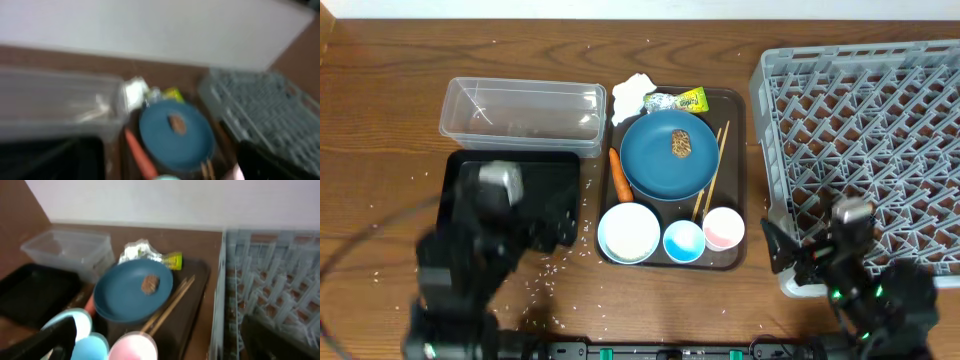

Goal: Sort waste into correct bins and load items into the dishwasher rack
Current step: 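Reach the left gripper to the small light-blue cup and grasp it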

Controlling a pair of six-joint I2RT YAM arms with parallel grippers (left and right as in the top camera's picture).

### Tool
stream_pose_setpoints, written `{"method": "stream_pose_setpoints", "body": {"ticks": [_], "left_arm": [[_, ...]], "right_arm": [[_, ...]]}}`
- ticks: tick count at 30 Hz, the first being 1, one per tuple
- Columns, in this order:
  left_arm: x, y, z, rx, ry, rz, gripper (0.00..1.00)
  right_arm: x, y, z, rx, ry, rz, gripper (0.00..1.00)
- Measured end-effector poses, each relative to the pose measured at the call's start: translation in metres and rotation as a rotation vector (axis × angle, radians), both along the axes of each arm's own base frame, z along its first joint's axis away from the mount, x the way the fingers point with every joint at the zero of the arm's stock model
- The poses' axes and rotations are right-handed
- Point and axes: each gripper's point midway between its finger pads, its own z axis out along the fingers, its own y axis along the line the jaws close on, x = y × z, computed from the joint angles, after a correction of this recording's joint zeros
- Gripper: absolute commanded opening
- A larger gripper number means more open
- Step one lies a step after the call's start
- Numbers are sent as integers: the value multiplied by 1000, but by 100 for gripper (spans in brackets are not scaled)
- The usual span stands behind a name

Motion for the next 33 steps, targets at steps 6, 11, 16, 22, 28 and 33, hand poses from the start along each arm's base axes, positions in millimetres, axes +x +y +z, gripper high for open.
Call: {"method": "stream_pose_setpoints", "body": {"ticks": [6,11,16,22,28,33], "left_arm": [[3,-37,-4,21,451,-159,98],[7,-79,-16,99,574,-319,98],[1,-112,-42,116,688,-418,98],[-4,-131,-69,159,791,-467,99],[-13,-153,-112,389,817,-441,69],[-15,-163,-157,596,841,-375,58]], "right_arm": [[30,4,21,-15,259,3,99],[63,13,25,-5,363,33,99],[74,0,-5,70,545,-75,99],[64,-49,-49,137,787,-338,99],[58,-72,-58,158,837,-432,99],[58,-74,-58,156,840,-443,99]]}}
